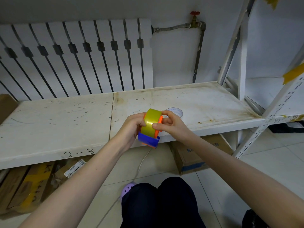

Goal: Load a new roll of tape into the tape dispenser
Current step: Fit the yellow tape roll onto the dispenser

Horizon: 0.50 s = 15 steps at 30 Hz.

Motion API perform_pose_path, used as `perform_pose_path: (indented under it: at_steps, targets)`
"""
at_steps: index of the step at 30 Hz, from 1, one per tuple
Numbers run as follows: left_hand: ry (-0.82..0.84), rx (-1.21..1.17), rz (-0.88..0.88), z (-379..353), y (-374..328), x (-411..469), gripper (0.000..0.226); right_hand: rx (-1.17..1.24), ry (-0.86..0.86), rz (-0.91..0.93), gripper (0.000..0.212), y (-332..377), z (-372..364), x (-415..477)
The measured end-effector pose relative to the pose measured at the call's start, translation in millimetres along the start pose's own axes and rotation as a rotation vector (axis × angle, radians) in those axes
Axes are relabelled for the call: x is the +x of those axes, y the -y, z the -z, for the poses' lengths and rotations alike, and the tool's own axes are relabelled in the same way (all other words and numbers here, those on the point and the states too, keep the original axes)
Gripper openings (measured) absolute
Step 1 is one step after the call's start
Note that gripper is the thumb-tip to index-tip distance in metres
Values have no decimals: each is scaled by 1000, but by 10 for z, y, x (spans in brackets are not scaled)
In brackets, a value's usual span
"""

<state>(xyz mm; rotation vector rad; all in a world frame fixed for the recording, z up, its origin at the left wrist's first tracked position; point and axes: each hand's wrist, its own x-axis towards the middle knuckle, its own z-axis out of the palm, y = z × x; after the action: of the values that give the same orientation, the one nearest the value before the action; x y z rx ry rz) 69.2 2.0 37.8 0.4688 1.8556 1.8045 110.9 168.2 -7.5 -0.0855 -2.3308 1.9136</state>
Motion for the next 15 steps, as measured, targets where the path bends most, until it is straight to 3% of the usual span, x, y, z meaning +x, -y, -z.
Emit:
perform_pose_path:
  at_steps: [3, 8, 15]
  targets:
    - [-36, 0, 6, 16, 29, 42, 35, 25, 2, -17, 57, -19, 2, 21]
    - [-102, -18, 53, 23, 54, 133, 35, 10, 12, -39, 52, -60, -27, 75]
    - [-207, -106, 166, 8, 43, 280, 24, 25, 15, -53, 70, -114, -61, 225]
